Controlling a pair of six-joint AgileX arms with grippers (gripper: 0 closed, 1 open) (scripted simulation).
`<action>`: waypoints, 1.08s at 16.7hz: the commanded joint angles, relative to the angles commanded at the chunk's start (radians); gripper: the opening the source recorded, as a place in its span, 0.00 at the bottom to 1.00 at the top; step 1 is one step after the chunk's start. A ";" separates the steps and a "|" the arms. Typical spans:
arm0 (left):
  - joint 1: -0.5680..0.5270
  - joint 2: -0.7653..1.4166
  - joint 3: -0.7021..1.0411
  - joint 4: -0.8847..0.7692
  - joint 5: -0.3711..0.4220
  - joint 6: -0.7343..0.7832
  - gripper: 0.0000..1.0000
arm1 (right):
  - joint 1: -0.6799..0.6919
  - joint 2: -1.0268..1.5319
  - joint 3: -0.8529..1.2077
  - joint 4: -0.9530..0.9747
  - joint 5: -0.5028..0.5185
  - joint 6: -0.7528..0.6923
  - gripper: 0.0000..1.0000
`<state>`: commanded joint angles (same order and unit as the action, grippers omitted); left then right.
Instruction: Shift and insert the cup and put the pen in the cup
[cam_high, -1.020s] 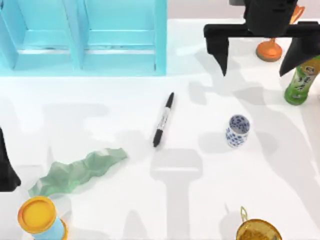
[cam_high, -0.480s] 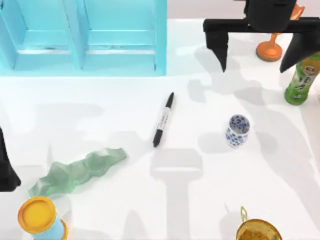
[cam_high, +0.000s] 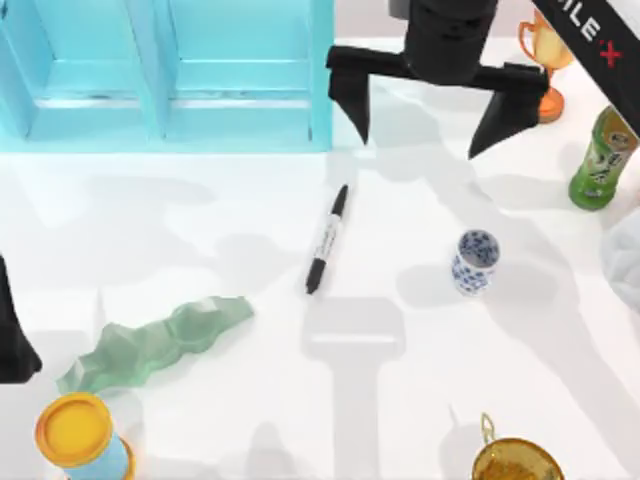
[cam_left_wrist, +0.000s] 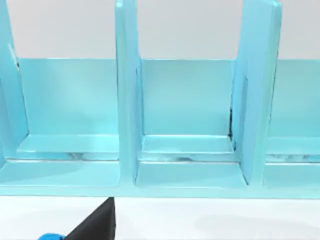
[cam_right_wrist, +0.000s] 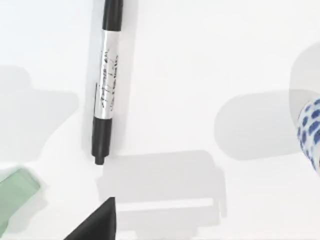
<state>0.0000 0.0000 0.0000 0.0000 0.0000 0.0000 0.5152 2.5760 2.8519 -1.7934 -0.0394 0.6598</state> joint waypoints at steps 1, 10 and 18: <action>0.000 0.000 0.000 0.000 0.000 0.000 1.00 | 0.011 0.053 0.066 -0.005 -0.006 0.029 1.00; 0.000 0.000 0.000 0.000 0.000 0.000 1.00 | 0.083 0.421 0.525 -0.039 -0.049 0.234 1.00; 0.000 0.000 0.000 0.000 0.000 0.000 1.00 | 0.081 0.459 0.565 -0.021 -0.049 0.242 1.00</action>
<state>0.0000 0.0000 0.0000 0.0000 0.0000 0.0000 0.5959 3.0348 3.4165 -1.8144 -0.0883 0.9014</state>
